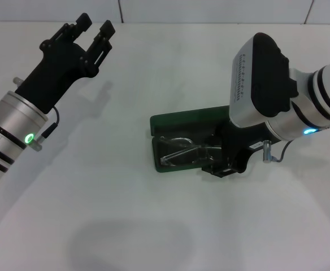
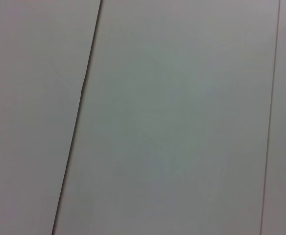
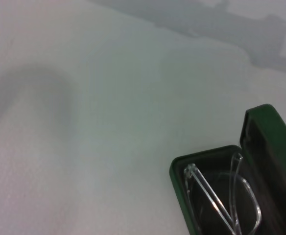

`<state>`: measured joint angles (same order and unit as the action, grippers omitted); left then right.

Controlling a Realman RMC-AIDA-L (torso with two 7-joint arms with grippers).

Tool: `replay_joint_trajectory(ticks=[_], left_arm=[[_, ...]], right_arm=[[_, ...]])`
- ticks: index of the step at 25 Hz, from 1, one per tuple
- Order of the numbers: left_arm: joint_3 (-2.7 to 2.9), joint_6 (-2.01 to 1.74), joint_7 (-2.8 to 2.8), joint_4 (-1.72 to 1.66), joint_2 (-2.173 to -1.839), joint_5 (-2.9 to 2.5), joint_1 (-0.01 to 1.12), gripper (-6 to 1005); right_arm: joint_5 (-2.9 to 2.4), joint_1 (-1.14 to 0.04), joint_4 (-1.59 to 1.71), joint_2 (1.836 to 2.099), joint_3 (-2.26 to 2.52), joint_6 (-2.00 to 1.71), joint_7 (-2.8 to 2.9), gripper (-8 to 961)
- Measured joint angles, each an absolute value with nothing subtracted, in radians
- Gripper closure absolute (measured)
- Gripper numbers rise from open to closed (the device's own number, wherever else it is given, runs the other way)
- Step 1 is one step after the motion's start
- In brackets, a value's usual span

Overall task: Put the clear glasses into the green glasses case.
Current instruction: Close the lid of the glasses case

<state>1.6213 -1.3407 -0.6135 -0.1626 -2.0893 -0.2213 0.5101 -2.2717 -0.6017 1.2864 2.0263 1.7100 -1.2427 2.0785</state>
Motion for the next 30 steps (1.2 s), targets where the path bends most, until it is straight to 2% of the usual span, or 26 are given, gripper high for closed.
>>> replay_joint_trajectory(ticks=[15,25,30], left_arm=[[1.621,-1.341,-0.614,-0.163,-2.088,-0.219,0.512,469],[1.621,-1.341,-0.614,-0.163,-2.088,-0.219,0.514,469],[1.621,-1.341,-0.614,-0.164,-2.088,-0.219,0.513,469]], right_arm=[[-2.26,-0.587,1.345,2.022,1.717,-1.244,2.074,394],[-2.239,-0.644,1.237,2.027,1.75,-1.232,2.06,394],[-2.235,-0.619,1.291,2.025,1.742,-1.232,2.057,394]])
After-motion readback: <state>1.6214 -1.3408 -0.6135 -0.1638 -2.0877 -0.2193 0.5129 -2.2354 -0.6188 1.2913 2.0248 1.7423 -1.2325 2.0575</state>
